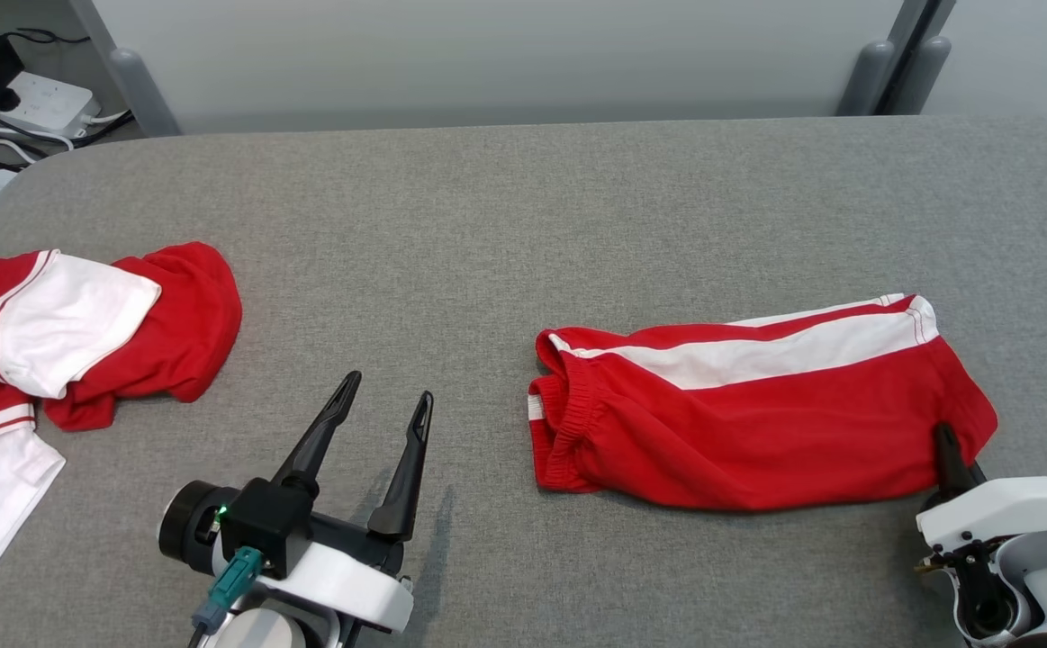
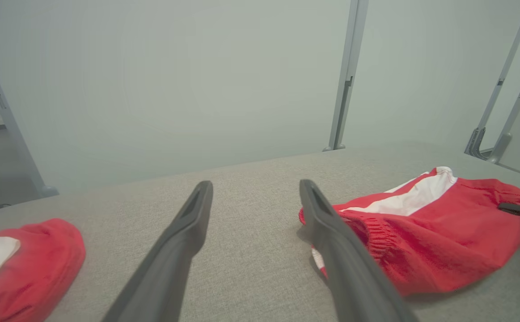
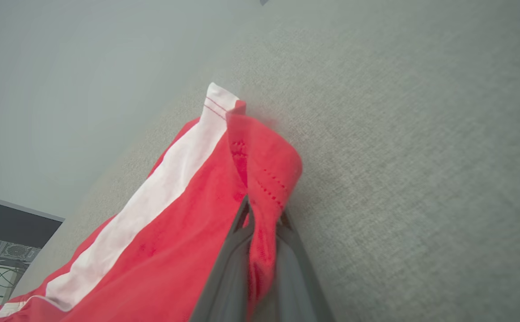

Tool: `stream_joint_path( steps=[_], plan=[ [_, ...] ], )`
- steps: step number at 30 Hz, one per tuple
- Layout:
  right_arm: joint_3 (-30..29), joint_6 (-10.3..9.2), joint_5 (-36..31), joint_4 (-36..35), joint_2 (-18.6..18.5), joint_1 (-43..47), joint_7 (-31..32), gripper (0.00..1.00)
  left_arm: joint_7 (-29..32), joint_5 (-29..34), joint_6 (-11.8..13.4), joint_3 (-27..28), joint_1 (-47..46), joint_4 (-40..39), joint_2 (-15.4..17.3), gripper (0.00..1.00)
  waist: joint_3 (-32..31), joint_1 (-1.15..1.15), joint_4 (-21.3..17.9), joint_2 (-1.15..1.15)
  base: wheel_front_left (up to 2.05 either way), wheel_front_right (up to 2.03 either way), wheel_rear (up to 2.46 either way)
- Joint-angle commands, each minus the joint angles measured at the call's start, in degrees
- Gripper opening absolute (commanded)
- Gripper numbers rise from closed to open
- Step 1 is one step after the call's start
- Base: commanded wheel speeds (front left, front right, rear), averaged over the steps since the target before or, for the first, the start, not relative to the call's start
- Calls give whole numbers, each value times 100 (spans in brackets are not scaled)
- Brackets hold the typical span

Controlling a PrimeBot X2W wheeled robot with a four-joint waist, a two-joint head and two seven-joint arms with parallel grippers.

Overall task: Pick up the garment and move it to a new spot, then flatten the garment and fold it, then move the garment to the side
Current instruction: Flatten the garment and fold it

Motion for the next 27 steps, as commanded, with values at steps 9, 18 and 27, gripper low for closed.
stream_joint_path(
  steps=[9,18,27],
  plan=[
    [25,24,-551,-505,-48,187,-179,0,-50,61,-62,182,-73,-110,31,100,32,0,-52,0,0,0,0],
    [85,24,-1339,-1136,30,226,-127,0,-50,104,-73,234,-56,-33,27,100,-72,0,102,0,0,0,0],
    [-47,24,-1979,-2296,584,389,604,0,-50,138,-100,201,-28,14,20,100,-165,0,332,0,0,0,0]
  ],
)
